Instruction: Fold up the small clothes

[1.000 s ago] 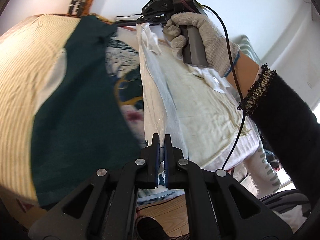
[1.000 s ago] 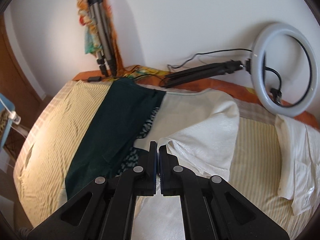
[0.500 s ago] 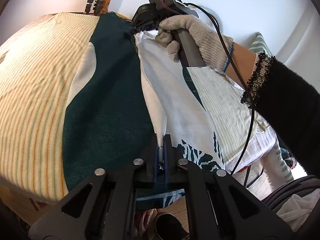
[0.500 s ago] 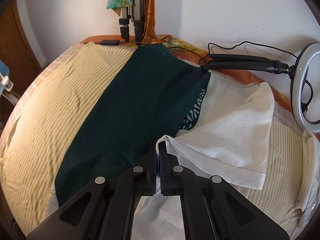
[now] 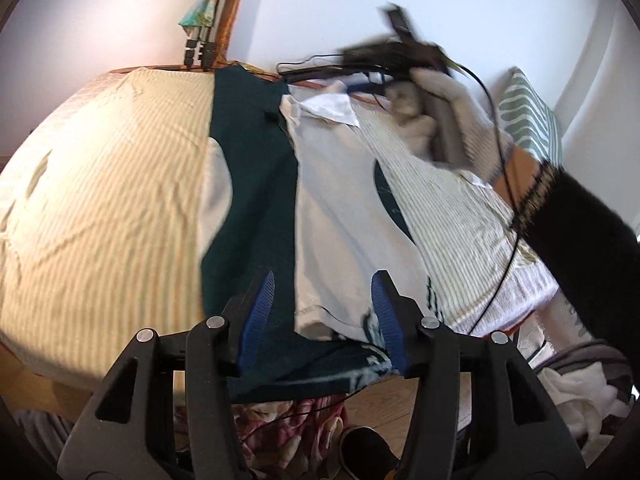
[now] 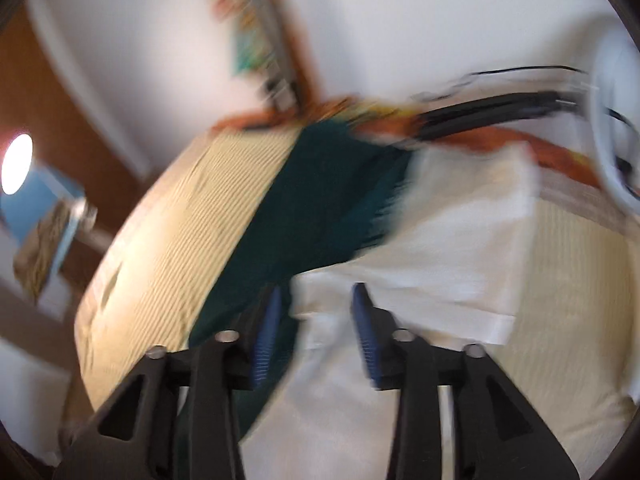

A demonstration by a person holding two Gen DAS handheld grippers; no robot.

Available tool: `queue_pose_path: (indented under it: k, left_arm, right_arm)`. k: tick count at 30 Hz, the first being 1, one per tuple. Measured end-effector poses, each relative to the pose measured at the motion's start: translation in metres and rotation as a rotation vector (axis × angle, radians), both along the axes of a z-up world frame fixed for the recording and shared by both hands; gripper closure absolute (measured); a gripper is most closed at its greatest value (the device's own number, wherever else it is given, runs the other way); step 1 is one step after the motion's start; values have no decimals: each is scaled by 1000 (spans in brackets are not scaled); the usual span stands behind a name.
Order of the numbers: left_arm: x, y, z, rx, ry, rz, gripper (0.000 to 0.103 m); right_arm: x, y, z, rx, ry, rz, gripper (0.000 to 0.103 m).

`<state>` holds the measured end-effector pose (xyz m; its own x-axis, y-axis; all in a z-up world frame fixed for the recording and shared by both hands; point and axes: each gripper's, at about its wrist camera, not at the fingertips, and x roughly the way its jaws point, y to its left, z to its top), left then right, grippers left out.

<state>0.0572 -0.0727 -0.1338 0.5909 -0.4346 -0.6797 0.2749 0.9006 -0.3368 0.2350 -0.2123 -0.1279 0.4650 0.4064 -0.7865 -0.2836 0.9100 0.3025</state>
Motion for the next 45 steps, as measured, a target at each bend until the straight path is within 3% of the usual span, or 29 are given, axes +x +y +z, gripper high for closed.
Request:
queue_pose_path:
  k: [2, 5, 8, 12, 13, 14, 15, 16, 17, 25, 33, 42, 45]
  left_arm:
    - [13, 6, 2, -6, -4, 7, 51]
    - [34, 12, 1, 0, -9, 18, 51]
    - [55, 18, -2, 32, -24, 44, 51]
    - [72, 33, -9, 5, -10, 87, 51]
    - [74, 36, -11, 11, -12, 98, 51]
    - [75, 39, -13, 16, -12, 111, 51]
    - [76, 43, -16, 14, -9, 116, 51]
    - [77, 44, -17, 12, -3, 120, 51]
    - [78, 47, -19, 6, 2, 122, 51]
    - [76, 48, -14, -27, -29, 109, 51]
    - [79, 51, -9, -41, -36, 123, 51]
    - [80, 52, -6, -29, -36, 121, 51]
    - [81, 49, -7, -21, -34, 113, 51]
  right_arm:
    - [7, -38, -2, -7, 1, -137, 51]
    - [18, -75, -18, 32, 65, -247, 51]
    - [24, -84, -35, 71, 100, -251, 51]
    - [29, -76, -55, 48, 129, -231, 52]
    - [31, -75, -58, 54, 135, -222, 55]
    - [32, -72, -62, 55, 141, -210, 68]
    - [33, -69, -64, 48, 147, -199, 88]
    - [36, -65, -65, 22, 148, -199, 98]
    - [37, -64, -63, -1, 140, -204, 101]
    - [47, -54, -15, 13, 44, -154, 103]
    - [87, 2, 17, 32, -4, -92, 103]
    - [143, 69, -15, 12, 27, -56, 103]
    - [155, 86, -39, 16, 97, -20, 102]
